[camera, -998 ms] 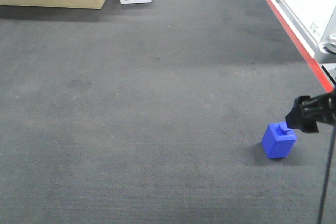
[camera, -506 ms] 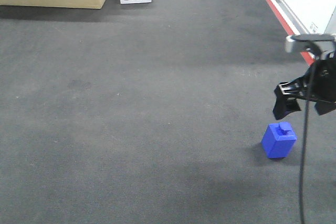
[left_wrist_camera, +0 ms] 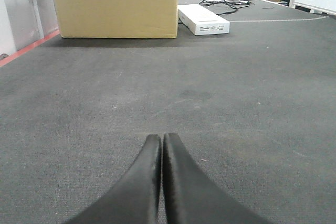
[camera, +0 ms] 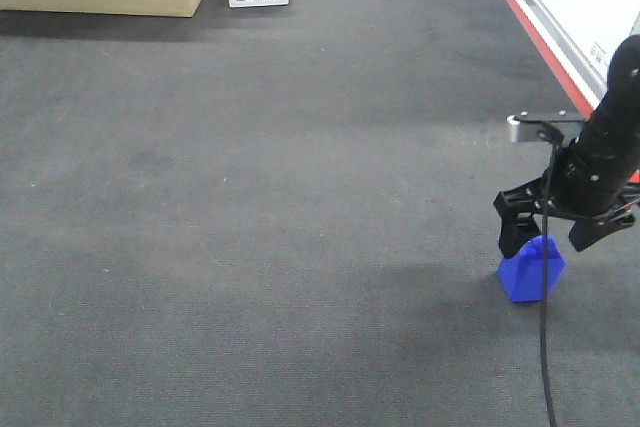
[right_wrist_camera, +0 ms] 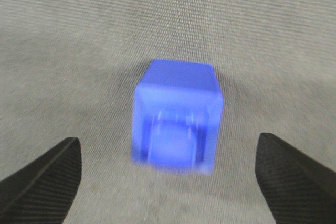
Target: Pour parts from conveyor to right shelf
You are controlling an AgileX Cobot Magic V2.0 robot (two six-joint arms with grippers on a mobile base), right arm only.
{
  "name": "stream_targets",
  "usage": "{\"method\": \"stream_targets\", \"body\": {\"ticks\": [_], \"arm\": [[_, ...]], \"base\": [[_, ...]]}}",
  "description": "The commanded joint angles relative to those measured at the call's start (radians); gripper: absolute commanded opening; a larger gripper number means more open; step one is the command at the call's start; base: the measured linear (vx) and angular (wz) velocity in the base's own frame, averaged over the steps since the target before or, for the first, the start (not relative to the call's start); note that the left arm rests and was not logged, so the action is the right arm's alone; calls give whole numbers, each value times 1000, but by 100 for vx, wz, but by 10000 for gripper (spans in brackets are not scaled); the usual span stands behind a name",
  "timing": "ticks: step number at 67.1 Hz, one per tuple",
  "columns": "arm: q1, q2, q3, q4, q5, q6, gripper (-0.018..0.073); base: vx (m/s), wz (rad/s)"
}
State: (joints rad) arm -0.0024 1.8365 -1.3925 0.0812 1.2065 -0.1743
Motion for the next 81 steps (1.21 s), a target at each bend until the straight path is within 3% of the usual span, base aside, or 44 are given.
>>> {"method": "stream_targets", "body": {"ticks": [1, 22, 33, 40, 54, 56, 81], "arm": [[1, -18, -28, 12, -8, -18, 614], [1, 50, -28, 11, -10, -25, 582], [1, 60, -29, 10, -49, -23, 507], [1, 60, -32, 9, -67, -9, 393], [1, 60, -32, 10, -68, -4, 3], [1, 60, -32, 10, -66, -5, -17], [1, 14, -35, 35, -114, -11, -10]], "base": [[0, 0], [0, 0], [0, 0], [0, 0], [0, 0], [0, 0], [0, 0]]}}
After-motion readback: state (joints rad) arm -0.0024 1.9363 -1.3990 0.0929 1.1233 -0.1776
